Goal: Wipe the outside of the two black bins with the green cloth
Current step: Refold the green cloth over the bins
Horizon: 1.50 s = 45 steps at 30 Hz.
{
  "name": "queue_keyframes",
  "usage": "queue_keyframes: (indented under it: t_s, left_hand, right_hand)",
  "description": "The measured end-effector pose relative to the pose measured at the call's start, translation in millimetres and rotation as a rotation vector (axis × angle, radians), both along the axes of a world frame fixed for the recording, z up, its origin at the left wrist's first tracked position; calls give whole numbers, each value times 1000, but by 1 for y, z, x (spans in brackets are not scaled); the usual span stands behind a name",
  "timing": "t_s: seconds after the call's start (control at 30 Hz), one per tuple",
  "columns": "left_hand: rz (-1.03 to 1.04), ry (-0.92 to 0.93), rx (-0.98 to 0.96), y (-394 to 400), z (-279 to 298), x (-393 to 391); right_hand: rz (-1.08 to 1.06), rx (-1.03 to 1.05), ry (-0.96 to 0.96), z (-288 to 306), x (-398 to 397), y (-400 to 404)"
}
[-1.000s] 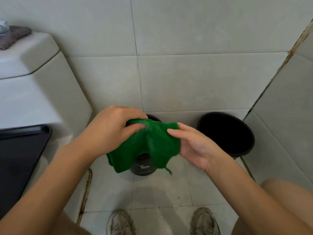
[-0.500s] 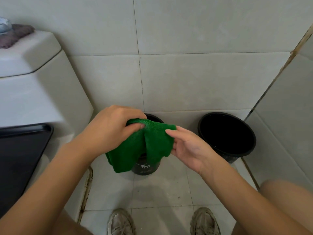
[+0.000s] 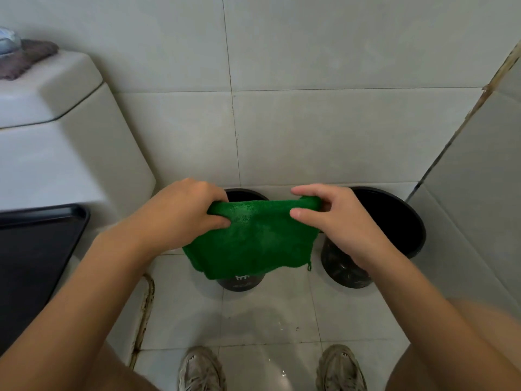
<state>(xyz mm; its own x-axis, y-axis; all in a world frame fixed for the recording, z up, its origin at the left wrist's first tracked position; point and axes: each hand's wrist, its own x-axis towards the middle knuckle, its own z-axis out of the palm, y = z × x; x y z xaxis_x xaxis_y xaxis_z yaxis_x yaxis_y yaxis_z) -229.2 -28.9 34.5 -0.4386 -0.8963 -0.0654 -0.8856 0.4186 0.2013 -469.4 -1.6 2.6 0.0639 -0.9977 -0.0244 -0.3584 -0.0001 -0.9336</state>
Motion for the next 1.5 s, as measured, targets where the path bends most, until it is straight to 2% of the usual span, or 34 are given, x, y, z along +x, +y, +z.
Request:
queue_keyframes:
  t_s: [0.1, 0.2, 0.27, 0.4, 0.47, 0.63, 0.73, 0.83, 0.93, 1.03, 1.13, 1.23, 1.3, 1.33, 1.4, 1.47, 1.5]
  left_hand:
    - [7, -31, 52, 0, -2, 1]
    - [9, -3, 77, -5, -8, 4]
    - [23, 115, 162, -11, -10, 15]
    - [120, 693, 347, -14, -6, 27]
    - [202, 888, 446, -13, -5, 23]
    - [419, 963, 489, -14, -12, 7]
    - [542, 1115, 569, -10, -14, -10]
    - [598, 1183, 514, -4, -16, -32]
    - [562, 1192, 441, 5, -17, -51]
    - [478, 1221, 414, 13, -20, -66]
    - [328, 1263, 445, 17, -18, -71]
    - [139, 1376, 592, 19, -16, -63]
    - [38, 1358, 638, 19, -12, -56]
    - [22, 1308, 595, 18, -11, -53]
    - [75, 1168, 305, 15, -10, -51]
    - [190, 1063, -3, 11, -11, -52]
    - [237, 1062, -46, 10, -11, -53]
  right_hand:
    - [-17, -134, 504, -1, 0, -1]
    - [-34, -192, 636, 2, 0, -1]
    - [-11, -120, 486, 4, -4, -5]
    - [9, 166, -276, 11, -7, -6]
    - [10, 270, -486, 10, -6, -7]
    - [-125, 288, -542, 5, -2, -9]
    - [-263, 316, -678, -1, 9, -7]
    - [-366, 294, -728, -7, 23, -3]
    - [-395, 163, -555, -11, 36, -2]
    - [-319, 12, -376, -12, 52, 4]
    - [-255, -36, -391, -11, 56, 6]
    - [-203, -49, -468, -8, 46, 5]
    - [-198, -103, -421, -6, 41, 4]
    - [-211, -130, -395, -5, 38, 3]
    - [-237, -163, -403, 0, 34, 4]
    - [-241, -144, -490, 8, 27, 6]
    - [-225, -117, -564, 12, 23, 6]
